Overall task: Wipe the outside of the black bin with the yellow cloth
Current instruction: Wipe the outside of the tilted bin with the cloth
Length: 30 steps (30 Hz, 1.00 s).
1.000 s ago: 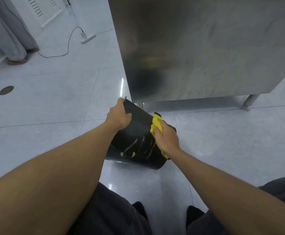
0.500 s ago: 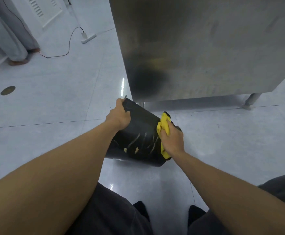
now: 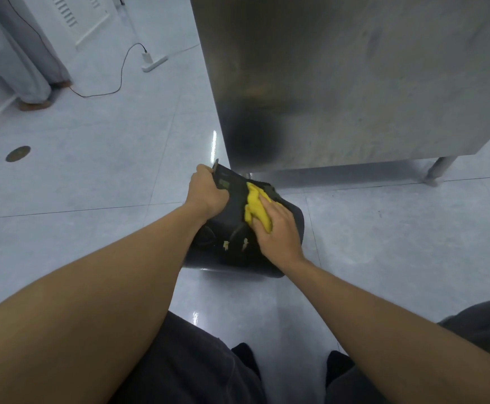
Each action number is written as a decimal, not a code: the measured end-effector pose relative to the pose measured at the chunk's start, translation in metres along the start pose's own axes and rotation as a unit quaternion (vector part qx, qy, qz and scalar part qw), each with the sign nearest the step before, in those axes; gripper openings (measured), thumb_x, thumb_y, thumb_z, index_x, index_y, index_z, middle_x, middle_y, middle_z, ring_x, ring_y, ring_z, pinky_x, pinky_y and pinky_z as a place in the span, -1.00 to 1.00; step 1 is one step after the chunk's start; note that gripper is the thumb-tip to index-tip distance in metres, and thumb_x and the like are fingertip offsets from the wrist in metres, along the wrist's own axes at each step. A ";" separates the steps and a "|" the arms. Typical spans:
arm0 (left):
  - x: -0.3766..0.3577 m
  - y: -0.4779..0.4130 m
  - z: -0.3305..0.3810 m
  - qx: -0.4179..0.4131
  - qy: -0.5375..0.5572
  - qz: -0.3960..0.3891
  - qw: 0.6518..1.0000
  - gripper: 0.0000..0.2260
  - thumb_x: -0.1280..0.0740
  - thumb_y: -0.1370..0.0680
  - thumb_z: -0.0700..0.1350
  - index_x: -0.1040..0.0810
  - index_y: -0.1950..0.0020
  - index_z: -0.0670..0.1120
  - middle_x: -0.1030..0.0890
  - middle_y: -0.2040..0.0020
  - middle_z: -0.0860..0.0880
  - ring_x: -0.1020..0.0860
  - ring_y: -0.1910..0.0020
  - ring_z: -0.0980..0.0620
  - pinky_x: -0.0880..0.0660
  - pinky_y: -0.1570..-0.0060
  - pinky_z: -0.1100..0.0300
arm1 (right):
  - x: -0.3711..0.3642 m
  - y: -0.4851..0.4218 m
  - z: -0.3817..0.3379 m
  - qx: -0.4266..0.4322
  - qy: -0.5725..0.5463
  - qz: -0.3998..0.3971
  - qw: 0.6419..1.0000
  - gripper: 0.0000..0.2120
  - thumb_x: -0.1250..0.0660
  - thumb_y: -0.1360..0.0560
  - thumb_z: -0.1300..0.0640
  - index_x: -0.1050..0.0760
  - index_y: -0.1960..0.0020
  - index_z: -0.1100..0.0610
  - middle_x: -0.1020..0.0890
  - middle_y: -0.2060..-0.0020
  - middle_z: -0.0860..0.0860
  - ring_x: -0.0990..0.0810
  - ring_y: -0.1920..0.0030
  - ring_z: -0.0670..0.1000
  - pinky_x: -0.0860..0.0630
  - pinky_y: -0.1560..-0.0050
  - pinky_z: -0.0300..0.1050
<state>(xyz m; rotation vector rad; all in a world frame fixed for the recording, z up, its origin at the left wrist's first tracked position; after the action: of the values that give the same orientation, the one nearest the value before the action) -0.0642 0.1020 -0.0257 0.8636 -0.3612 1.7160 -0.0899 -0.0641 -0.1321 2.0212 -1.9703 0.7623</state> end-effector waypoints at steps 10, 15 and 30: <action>-0.012 0.006 0.006 -0.038 0.000 -0.059 0.998 -0.41 -0.28 -0.60 -0.20 -0.11 -0.56 0.02 -0.42 -0.41 -0.14 -0.43 -0.34 -0.20 -0.49 -0.26 -0.01 | 0.009 -0.003 -0.003 -0.063 -0.004 0.043 0.997 -0.49 -0.36 -0.55 0.10 -0.38 -0.49 0.01 -0.54 -0.30 0.03 -0.43 -0.31 0.09 -0.42 -0.34 0.00; -0.010 0.005 0.012 -0.037 0.012 -0.009 0.999 -0.48 -0.34 -0.53 -0.22 -0.26 -0.46 -0.04 -0.53 -0.20 -0.14 -0.53 -0.07 -0.10 -0.53 0.09 0.18 | -0.003 -0.004 -0.031 0.045 -0.008 -0.006 0.999 -0.45 -0.40 -0.52 0.08 -0.39 -0.48 -0.02 -0.49 -0.24 -0.04 -0.35 -0.21 -0.04 -0.33 -0.10 -0.32; -0.018 -0.006 0.005 -0.003 -0.008 -0.034 0.999 -0.56 -0.12 -0.61 -0.24 -0.26 -0.50 -0.08 -0.51 -0.24 -0.15 -0.48 -0.09 -0.11 -0.46 0.06 0.14 | -0.008 -0.004 -0.041 0.068 -0.007 -0.026 0.997 -0.48 -0.40 -0.52 0.10 -0.42 -0.46 0.00 -0.50 -0.24 -0.01 -0.40 -0.22 0.05 -0.46 -0.17 -0.11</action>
<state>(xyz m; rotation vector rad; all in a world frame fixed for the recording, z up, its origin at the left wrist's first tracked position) -0.0550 0.0883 -0.0365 0.8764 -0.3442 1.6452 -0.0943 -0.0363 -0.1006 2.1505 -1.9129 0.8961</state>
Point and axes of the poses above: each hand's wrist, its own y-axis away from the middle knuckle, its own x-axis out of the back of the hand, z = x × y, the point moved 5 cm from there along -y, towards the middle knuckle
